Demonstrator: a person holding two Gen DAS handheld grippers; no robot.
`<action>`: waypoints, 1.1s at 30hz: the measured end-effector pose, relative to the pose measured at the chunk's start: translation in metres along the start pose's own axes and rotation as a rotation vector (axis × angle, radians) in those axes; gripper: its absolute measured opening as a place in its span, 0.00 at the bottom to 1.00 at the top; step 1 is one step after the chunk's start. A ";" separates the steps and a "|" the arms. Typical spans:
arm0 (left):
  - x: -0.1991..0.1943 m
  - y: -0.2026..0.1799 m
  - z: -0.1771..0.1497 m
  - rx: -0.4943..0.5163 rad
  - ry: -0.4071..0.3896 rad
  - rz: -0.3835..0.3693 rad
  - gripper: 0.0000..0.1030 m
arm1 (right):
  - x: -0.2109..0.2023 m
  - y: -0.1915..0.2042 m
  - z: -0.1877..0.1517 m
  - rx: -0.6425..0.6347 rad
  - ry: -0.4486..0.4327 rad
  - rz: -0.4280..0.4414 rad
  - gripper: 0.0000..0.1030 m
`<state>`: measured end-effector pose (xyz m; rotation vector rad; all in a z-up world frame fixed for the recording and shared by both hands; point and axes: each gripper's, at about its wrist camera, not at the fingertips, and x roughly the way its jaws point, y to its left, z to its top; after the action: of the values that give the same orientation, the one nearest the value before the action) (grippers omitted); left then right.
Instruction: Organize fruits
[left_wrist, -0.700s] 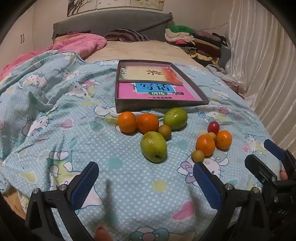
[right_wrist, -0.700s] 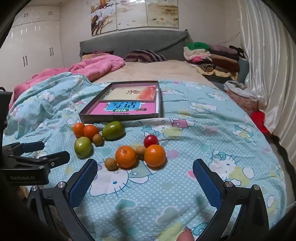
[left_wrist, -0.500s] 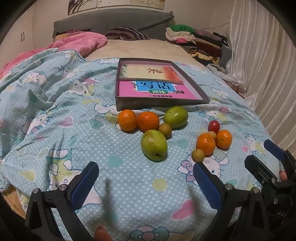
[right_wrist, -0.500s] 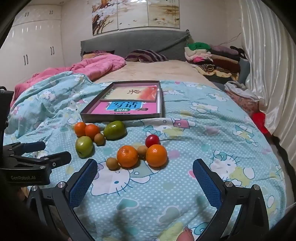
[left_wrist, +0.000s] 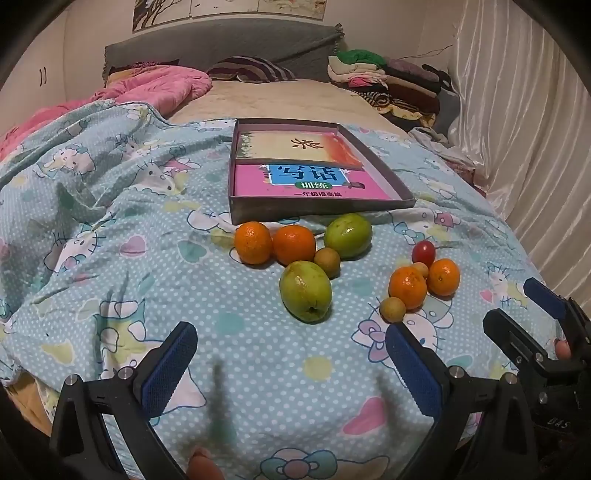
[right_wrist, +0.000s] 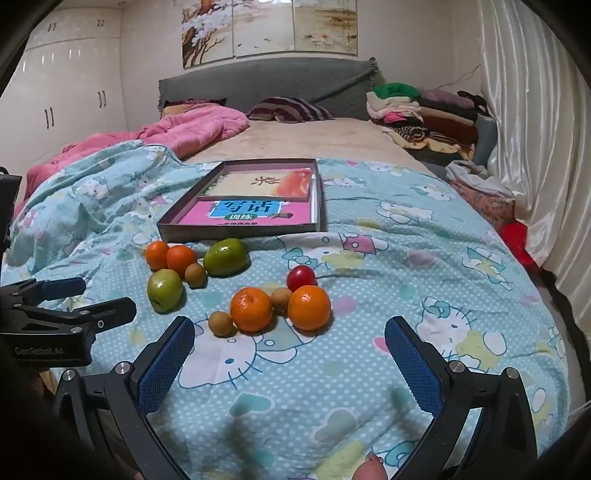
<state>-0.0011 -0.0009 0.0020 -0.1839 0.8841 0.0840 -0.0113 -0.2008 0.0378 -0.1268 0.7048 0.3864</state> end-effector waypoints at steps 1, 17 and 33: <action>0.000 0.000 0.000 0.001 -0.001 0.000 1.00 | 0.000 0.000 0.000 0.000 0.001 -0.001 1.00; -0.003 0.003 0.001 -0.005 0.000 0.000 1.00 | 0.001 -0.002 -0.001 -0.005 0.003 -0.014 1.00; -0.004 0.003 0.002 -0.003 0.006 -0.016 1.00 | 0.000 -0.003 -0.001 -0.001 0.006 -0.023 1.00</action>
<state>-0.0023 0.0023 0.0057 -0.1941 0.8882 0.0699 -0.0110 -0.2035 0.0371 -0.1369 0.7082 0.3650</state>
